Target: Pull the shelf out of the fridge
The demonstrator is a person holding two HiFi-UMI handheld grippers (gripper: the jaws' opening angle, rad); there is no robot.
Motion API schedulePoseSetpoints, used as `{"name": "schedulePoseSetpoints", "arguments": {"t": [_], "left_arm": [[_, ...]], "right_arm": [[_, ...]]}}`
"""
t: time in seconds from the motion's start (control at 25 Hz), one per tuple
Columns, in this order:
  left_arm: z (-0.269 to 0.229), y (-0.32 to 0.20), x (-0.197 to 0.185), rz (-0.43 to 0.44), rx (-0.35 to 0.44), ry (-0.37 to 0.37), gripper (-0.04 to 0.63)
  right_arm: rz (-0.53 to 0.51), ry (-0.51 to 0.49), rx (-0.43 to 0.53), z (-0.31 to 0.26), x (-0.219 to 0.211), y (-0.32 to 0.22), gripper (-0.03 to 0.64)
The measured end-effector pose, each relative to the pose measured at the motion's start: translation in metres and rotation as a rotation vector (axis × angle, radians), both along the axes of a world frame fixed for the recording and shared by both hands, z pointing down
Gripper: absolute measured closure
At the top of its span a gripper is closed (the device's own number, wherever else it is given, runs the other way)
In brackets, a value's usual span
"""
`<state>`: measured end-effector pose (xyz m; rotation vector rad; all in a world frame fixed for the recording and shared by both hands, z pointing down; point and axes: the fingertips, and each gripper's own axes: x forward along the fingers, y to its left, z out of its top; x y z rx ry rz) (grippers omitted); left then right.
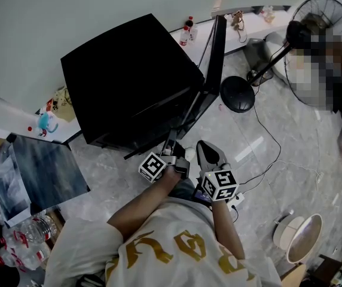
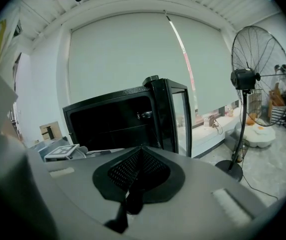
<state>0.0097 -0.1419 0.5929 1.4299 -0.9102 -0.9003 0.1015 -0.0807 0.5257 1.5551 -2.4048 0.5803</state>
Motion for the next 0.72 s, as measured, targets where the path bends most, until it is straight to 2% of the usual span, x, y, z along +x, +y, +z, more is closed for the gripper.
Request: {"name": "schedulePoseSetpoints", "arguments": {"t": [0.72], "left_arm": [[0.002,0.0,-0.001,0.009,-0.008,0.01,0.463]], "right_arm": [[0.042,-0.024,-0.001,-0.002,0.014,0.0,0.603]]}}
